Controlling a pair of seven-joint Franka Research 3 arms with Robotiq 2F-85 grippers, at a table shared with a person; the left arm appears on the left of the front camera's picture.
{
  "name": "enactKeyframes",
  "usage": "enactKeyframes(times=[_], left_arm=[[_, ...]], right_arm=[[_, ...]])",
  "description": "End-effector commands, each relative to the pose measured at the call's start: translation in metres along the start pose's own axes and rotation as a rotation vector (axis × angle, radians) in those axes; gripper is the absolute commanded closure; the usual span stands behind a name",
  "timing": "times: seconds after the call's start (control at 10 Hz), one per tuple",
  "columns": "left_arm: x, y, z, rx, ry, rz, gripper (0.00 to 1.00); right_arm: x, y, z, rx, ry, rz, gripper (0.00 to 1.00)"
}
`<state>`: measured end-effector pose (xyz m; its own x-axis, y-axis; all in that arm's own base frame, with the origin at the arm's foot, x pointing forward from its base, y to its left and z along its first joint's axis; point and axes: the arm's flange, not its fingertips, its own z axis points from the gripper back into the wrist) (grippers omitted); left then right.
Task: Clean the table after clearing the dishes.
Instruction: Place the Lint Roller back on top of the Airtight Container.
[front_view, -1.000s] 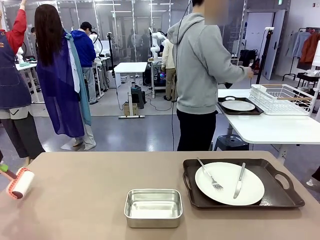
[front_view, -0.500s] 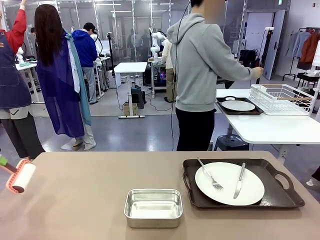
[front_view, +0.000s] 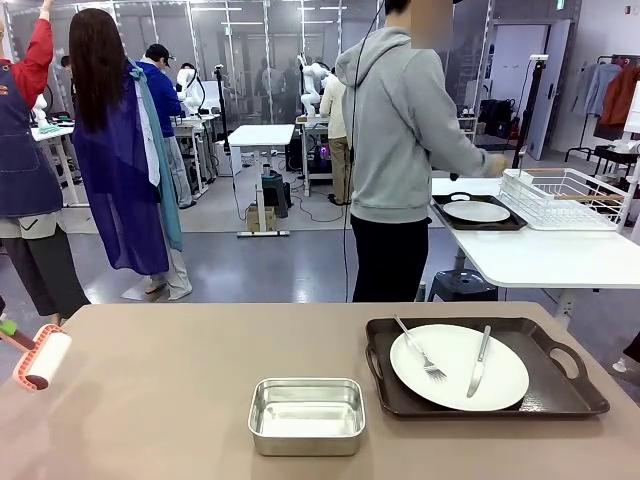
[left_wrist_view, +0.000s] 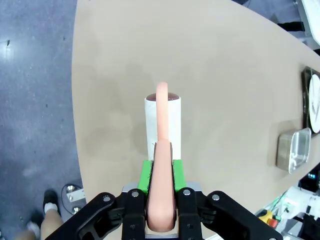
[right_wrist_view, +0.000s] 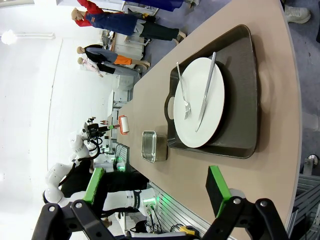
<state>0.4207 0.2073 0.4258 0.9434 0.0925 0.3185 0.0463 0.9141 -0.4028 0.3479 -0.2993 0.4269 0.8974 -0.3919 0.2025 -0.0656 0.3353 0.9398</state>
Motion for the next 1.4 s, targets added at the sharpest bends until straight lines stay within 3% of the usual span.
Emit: enactKeyframes(times=[0.0, 0.4, 0.6, 0.9, 1.1, 1.3], left_arm=[[0.0, -0.001, 0.006, 0.007, -0.004, 0.0, 0.8], [0.001, 0.0, 0.001, 0.001, -0.002, -0.001, 0.8], [0.033, -0.113, 0.027, 0.108, -0.043, -0.395, 0.8], [0.059, -0.299, 0.055, 0.106, -0.058, -0.896, 0.8], [0.048, -0.391, 0.046, 0.12, 0.033, -1.19, 0.8], [0.017, -0.468, 0.002, 0.068, 0.186, -1.423, 0.8]], right_arm=[[-0.002, 0.002, 0.0, 0.012, -0.001, 0.016, 0.0], [-0.002, 0.002, 0.0, 0.012, -0.001, 0.016, 0.0], [-0.002, 0.002, 0.0, 0.012, -0.001, 0.016, 0.0], [-0.002, 0.002, 0.0, 0.012, -0.001, 0.016, 0.0], [-0.002, 0.002, 0.0, 0.012, -0.001, 0.016, 0.0], [-0.002, 0.002, 0.0, 0.012, -0.001, 0.016, 0.0]])
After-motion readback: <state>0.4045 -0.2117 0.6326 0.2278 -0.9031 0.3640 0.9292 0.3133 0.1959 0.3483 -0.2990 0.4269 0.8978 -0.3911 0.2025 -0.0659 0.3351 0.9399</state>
